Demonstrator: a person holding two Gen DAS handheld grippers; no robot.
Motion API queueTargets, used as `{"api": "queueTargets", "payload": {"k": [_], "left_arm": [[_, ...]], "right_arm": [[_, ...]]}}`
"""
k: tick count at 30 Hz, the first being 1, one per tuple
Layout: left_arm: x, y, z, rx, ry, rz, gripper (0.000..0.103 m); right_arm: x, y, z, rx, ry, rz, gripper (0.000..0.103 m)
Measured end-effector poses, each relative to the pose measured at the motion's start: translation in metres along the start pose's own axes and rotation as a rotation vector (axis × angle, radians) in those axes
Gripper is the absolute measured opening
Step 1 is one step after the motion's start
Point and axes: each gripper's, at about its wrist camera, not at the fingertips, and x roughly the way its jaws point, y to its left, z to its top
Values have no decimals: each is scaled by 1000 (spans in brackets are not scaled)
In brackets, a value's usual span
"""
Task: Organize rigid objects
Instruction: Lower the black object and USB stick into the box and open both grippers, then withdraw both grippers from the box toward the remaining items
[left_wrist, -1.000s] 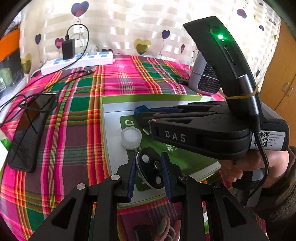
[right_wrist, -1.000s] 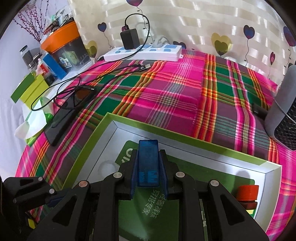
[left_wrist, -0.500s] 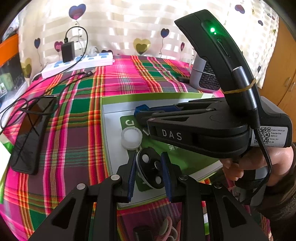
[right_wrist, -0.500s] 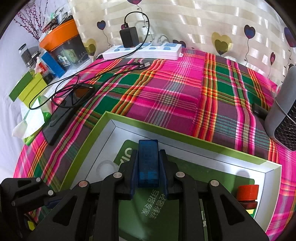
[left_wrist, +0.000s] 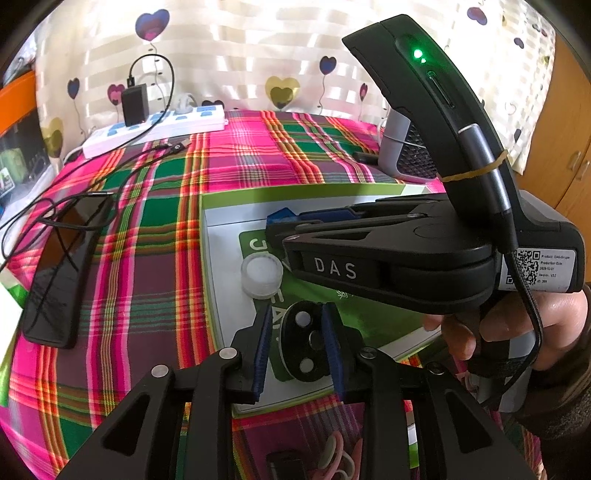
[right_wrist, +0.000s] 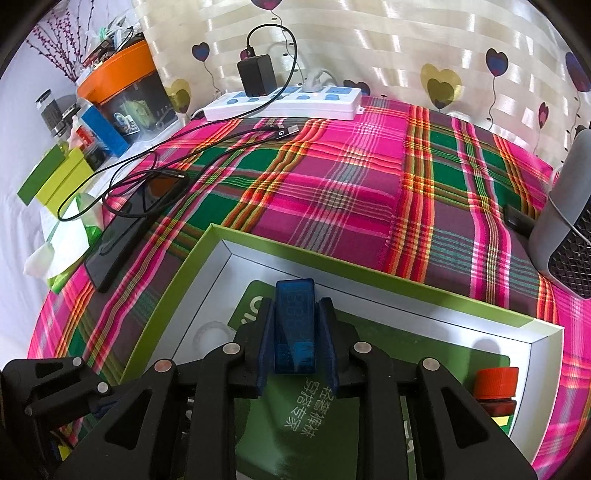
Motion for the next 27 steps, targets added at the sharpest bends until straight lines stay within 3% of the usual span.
{"api": "queueTargets", "payload": {"k": [12,14,16,27], "left_arm": [[-3,0,0,-6,-8,12,36],[-3,-1,-1,-5,-8,17,36],[-5,-2,-1,-1,-12,26,36],[-20,-2,-4,-16,-53,44,36]], "right_arm": [[-3,-2,-1,18,-10,-12,33],[-4,-3,-2,26,-16,-9,48],[-7,-3,-3,35,-28,-3,52],[-31,0,-10,56,-79,-6,52]]}}
